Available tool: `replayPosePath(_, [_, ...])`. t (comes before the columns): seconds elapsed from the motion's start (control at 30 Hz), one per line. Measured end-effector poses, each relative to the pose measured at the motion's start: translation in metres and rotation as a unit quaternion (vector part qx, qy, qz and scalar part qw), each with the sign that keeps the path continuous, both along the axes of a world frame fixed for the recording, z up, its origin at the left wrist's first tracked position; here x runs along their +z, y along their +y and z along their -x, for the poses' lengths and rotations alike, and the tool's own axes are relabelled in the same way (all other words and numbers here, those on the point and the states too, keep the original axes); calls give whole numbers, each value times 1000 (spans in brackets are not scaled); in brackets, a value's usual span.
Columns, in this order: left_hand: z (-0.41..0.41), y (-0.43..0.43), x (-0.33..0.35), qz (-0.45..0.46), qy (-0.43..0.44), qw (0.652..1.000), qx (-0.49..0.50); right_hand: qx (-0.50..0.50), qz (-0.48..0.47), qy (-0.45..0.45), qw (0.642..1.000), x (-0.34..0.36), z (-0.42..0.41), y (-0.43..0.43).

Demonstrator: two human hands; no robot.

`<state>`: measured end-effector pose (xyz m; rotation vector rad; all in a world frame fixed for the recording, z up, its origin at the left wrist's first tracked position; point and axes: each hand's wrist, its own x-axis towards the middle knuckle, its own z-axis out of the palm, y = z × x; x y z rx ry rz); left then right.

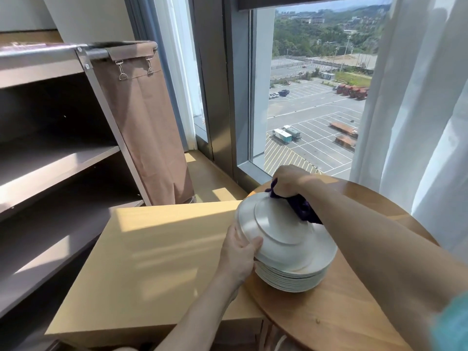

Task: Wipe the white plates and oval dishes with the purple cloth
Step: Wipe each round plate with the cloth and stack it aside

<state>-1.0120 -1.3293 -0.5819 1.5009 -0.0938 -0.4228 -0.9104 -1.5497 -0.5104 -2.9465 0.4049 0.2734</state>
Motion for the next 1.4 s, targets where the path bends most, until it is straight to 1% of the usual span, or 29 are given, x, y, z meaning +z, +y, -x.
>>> replayPosePath(0.13, [0, 0, -4, 8, -12, 1000, 2, 70, 8, -18, 997, 12, -3, 28])
replayPosePath(0.2, [-1, 1, -6, 8, -12, 1000, 8, 120, 33, -37, 992, 16, 2, 52])
replayPosePath(0.3, [-1, -2, -7, 15, 6, 1000, 27, 199, 106, -82, 971, 15, 16, 94])
replayPosePath(0.4, [-2, -3, -10, -9, 1, 999, 38, 278, 147, -125, 941, 3, 33, 128])
replayPosePath(0.47, [-1, -1, -14, -12, 9, 999, 35, 295, 170, -147, 929, -6, 42, 137])
replayPosePath(0.53, [-1, -1, -14, 6, 12, 999, 35, 263, 148, -141, 943, -7, 40, 134])
replayPosePath(0.63, [0, -1, -9, 22, 11, 999, 45, 140, 32, -89, 986, 5, 24, 109])
replayPosePath(0.67, [0, 0, -8, 18, 1, 999, 45, 89, -7, -78, 993, 9, 19, 97])
replayPosePath(0.73, [2, 0, -9, 9, -15, 999, 46, 11, -59, -66, 996, 8, 13, 73])
replayPosePath(0.8, [4, 0, -7, 13, -24, 999, 43, -48, -86, -60, 993, 4, 12, 50])
replayPosePath(0.9, [4, 0, -3, 11, -32, 999, 36, -99, -137, -61, 984, 1, 18, 25])
replayPosePath(1.0, [5, -1, -4, 9, -36, 999, 32, -139, -151, -68, 976, -5, 30, 9])
replayPosePath(1.23, [5, -4, -7, -25, 0, 998, 50, -195, -148, -95, 965, -20, 84, 6])
replayPosePath(1.3, [5, -4, -6, -22, 4, 999, 46, -204, -143, -105, 963, -21, 103, 6])
replayPosePath(1.4, [4, -5, -7, -38, -9, 998, 49, -208, -135, -89, 965, -20, 130, 9])
